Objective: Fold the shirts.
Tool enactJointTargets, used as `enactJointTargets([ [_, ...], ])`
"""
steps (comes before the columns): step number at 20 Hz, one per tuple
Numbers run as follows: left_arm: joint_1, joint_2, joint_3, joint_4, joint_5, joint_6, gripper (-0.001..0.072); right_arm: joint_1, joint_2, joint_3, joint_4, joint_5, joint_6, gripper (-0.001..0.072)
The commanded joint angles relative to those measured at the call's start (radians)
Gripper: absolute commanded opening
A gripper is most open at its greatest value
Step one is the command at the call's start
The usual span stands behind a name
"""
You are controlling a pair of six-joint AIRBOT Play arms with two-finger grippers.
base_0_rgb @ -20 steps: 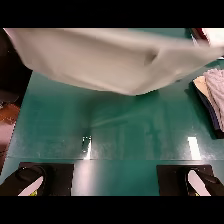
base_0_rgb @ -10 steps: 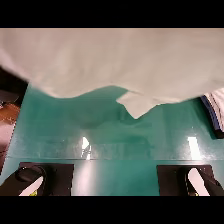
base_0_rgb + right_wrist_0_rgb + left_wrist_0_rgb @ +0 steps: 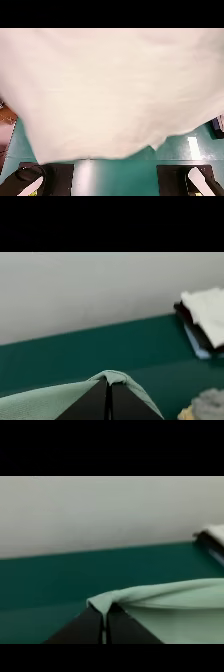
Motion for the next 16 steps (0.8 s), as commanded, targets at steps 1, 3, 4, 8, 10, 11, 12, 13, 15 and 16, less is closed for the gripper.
enactJointTargets([
  [1,0.012,-0.156,-0.167,0.142,-0.063,-0.025,0.0023,0.045,-0.139,-0.131,-0.037,0.152,0.042,0.0014],
  [3,0.07,-0.295,-0.198,0.086,-0.063,-0.059,0.0023,0.148,-0.241,-0.213,-0.113,0.181,0.042,0.0015],
  [4,0.108,-0.367,-0.199,0.039,-0.061,-0.06,0.0023,0.212,-0.296,-0.251,-0.168,0.174,0.041,0.0015],
  [8,0.207,-0.573,-0.199,-0.049,0.005,-0.031,0.0024,0.405,-0.512,-0.303,-0.346,0.009,0.039,0.0015],
  [10,0.211,-0.636,-0.199,-0.065,0.073,0.045,0.0024,0.446,-0.594,-0.302,-0.358,-0.129,0.039,0.0015],
  [11,0.211,-0.657,-0.198,-0.083,0.119,0.074,0.0024,0.462,-0.629,-0.29,-0.358,-0.191,0.039,0.0015],
  [12,0.211,-0.672,-0.198,-0.097,0.181,0.077,0.0024,0.474,-0.665,-0.264,-0.357,-0.24,0.039,0.0015],
  [13,0.211,-0.682,-0.199,-0.113,0.248,0.074,0.0024,0.479,-0.693,-0.233,-0.358,-0.274,0.039,0.0015],
  [15,0.211,-0.691,-0.199,-0.119,0.348,0.074,0.0024,0.492,-0.737,-0.164,-0.359,-0.335,0.039,0.0015],
  [16,0.211,-0.693,-0.199,-0.118,0.378,0.074,0.0024,0.491,-0.75,-0.14,-0.359,-0.366,0.039,0.0015],
])
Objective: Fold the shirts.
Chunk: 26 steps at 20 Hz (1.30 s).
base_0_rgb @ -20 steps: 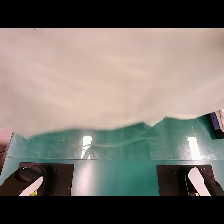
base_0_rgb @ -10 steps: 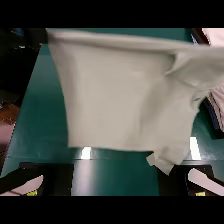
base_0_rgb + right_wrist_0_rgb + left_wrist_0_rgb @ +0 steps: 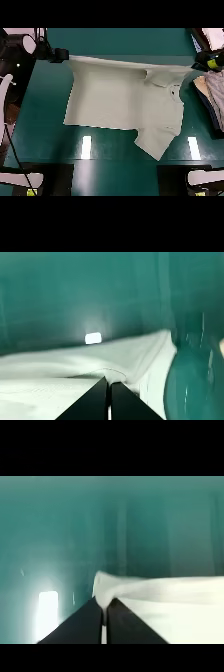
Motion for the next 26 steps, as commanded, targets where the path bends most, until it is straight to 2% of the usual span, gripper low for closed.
enactJointTargets([
  [1,0.005,-0.036,-0.001,-0.029,0.163,0.019,0.0024,0.026,-0.076,0.074,-0.012,-0.152,0.001,0.0015],
  [5,0.005,-0.089,-0.004,-0.021,0.067,0.02,0.0024,0.026,-0.075,0.034,-0.012,-0.122,0.001,0.0014],
  [8,0.005,-0.123,-0.024,-0.02,0.003,0.02,0.0024,0.047,-0.047,-0.099,-0.015,-0.079,0.001,0.0014],
  [13,0.005,-0.123,-0.134,-0.019,-0.013,0.02,0.0024,0.101,0.055,-0.378,-0.051,-0.167,0.005,0.0016],
  [16,0.005,-0.123,-0.165,-0.02,-0.024,0.012,0.0025,0.11,0.08,-0.46,-0.037,-0.188,0.005,0.0018],
  [17,0.005,-0.123,-0.165,-0.021,-0.032,0.012,0.0144,0.11,0.086,-0.474,-0.034,-0.185,0.005,0.0018],
  [18,0.005,-0.123,-0.165,-0.021,-0.044,0.012,0.0466,0.11,0.091,-0.481,-0.027,-0.184,0.005,0.0021],
  [19,0.005,-0.122,-0.165,-0.021,-0.065,0.012,0.0686,0.107,0.097,-0.483,-0.019,-0.18,0.005,0.0032],
  [20,0.005,-0.119,-0.165,-0.02,-0.095,0.012,0.067,0.101,0.105,-0.483,0.0,-0.174,0.005,0.0162],
  [21,0.007,-0.112,-0.162,-0.009,-0.127,0.012,0.067,0.087,0.12,-0.481,0.026,-0.162,0.005,0.0332],
  [22,0.014,-0.106,-0.145,0.007,-0.179,0.013,0.067,0.071,0.138,-0.481,0.058,-0.143,0.004,0.0379],
  [26,0.137,0.011,-0.129,0.006,-0.341,0.06,0.0669,-0.021,0.251,-0.482,0.13,0.021,-0.095,0.0379],
])
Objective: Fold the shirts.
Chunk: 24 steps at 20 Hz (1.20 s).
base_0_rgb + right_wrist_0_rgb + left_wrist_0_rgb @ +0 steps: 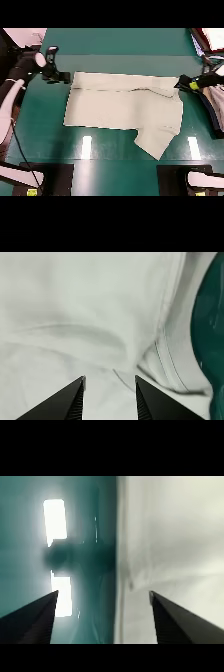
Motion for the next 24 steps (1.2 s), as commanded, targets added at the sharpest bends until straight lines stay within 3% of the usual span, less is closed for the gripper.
enactJointTargets([
  [1,0.113,0.105,-0.005,-0.014,-0.151,0.043,0.0669,-0.072,0.098,-0.006,0.055,0.143,-0.08,0.0378],
  [3,0.205,0.204,-0.081,-0.119,-0.173,0.093,0.0669,-0.101,0.165,-0.026,0.056,0.154,-0.093,0.0378],
  [6,0.346,0.351,-0.328,-0.398,-0.174,0.233,0.0669,-0.114,0.254,-0.076,0.056,0.112,-0.093,0.0377],
  [10,0.491,0.405,-0.69,-0.736,-0.234,0.431,0.0669,-0.093,0.329,-0.148,0.056,0.064,-0.093,0.0376],
  [14,0.496,0.404,-0.856,-0.75,-0.171,0.462,0.0669,-0.043,0.338,-0.16,0.057,0.063,-0.093,0.0376],
  [19,0.488,0.404,-0.866,-0.722,-0.152,0.462,0.0668,0.014,0.338,-0.16,0.057,0.062,-0.093,0.0376],
  [24,0.333,0.404,-0.866,-0.66,-0.071,0.44,0.0668,0.017,0.339,-0.16,0.057,0.064,-0.093,0.0376],
])
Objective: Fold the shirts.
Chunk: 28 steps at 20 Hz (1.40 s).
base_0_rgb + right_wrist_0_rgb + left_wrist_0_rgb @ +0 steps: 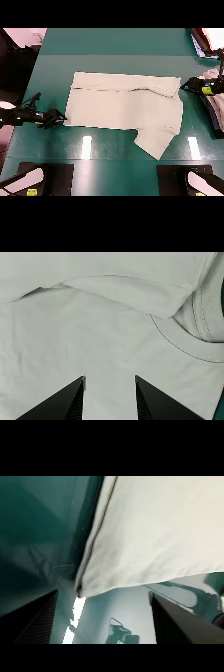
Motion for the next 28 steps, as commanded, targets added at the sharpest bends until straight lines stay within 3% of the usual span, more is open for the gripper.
enactJointTargets([
  [1,-0.088,0.0,-0.006,0.026,0.085,-0.031,0.0668,0.006,0.001,0.0,0.0,0.002,0.0,0.0376],
  [3,-0.106,0.0,-0.006,0.028,0.113,-0.047,0.0662,0.006,0.001,0.0,0.0,0.01,0.001,0.0376],
  [5,-0.106,0.0,-0.005,0.026,0.132,-0.048,0.032,0.006,0.001,0.0,0.0,0.022,0.001,0.0376],
  [6,-0.106,0.0,-0.003,0.018,0.138,-0.048,0.0192,0.006,0.001,0.0,-0.001,0.029,0.001,0.0376],
  [8,-0.106,0.001,0.009,0.009,0.139,-0.048,0.0024,0.006,0.001,-0.001,-0.019,0.064,0.0,0.0377],
  [11,-0.106,0.001,0.066,0.008,0.1,-0.051,0.0023,0.006,0.008,-0.026,-0.125,0.179,0.003,0.0376],
  [14,-0.106,0.001,0.132,0.009,0.055,-0.05,0.0023,0.001,0.072,-0.191,-0.214,0.234,0.02,0.0376],
  [17,-0.106,0.001,0.163,0.008,0.043,-0.043,0.0023,-0.069,0.141,-0.381,-0.162,0.261,0.03,0.0376],
  [21,-0.106,0.001,0.163,0.008,0.043,-0.043,0.0023,-0.21,0.182,-0.565,0.019,0.247,0.029,0.0376],
  [28,-0.106,0.001,0.163,0.009,0.023,-0.043,0.0024,-0.245,0.182,-0.699,0.093,0.132,0.029,0.0359],
])
